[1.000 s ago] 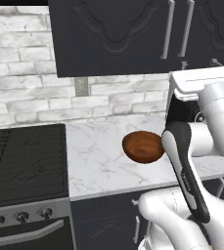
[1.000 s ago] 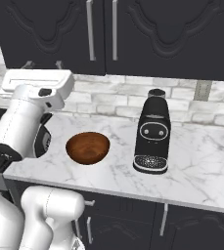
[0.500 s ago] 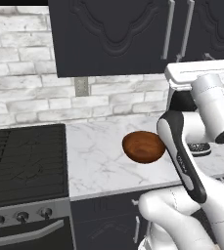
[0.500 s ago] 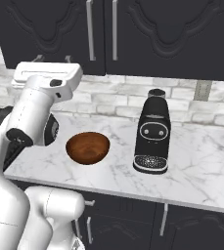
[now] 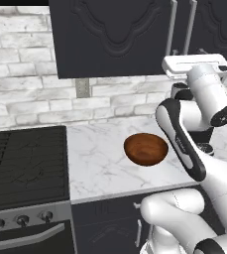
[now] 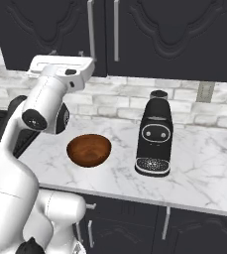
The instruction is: Open the cabinet. Pick the apple and banana from the cabinet and place them into the bowl. Then close the cabinet.
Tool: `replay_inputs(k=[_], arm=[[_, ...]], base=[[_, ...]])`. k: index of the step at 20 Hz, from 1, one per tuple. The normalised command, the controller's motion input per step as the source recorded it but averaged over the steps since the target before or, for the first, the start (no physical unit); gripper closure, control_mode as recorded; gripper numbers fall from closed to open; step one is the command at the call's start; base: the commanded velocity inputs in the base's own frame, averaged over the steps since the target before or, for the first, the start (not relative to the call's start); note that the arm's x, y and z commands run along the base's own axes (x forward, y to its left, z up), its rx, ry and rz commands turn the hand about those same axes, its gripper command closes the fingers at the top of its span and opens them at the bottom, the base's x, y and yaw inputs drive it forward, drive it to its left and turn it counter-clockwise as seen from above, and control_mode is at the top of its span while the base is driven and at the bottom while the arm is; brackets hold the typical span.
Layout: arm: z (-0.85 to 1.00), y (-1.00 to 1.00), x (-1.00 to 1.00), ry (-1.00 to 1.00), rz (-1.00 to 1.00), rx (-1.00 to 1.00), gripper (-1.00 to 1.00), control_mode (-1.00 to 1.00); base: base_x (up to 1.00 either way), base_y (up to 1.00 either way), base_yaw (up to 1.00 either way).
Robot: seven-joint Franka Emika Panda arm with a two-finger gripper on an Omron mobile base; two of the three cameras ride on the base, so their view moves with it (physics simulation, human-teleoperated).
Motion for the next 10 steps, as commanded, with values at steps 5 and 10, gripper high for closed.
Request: replay_inputs(k=[5, 10], arm=[[0.0, -0.12, 0.54, 0.06, 0.0, 0.02, -1.0, -1.0], [0.0, -0.11, 0.51, 0.05, 0.0, 0.03, -1.0, -1.0]], base=[[0.0, 0.0, 0.0], [0.0, 0.0, 0.0]])
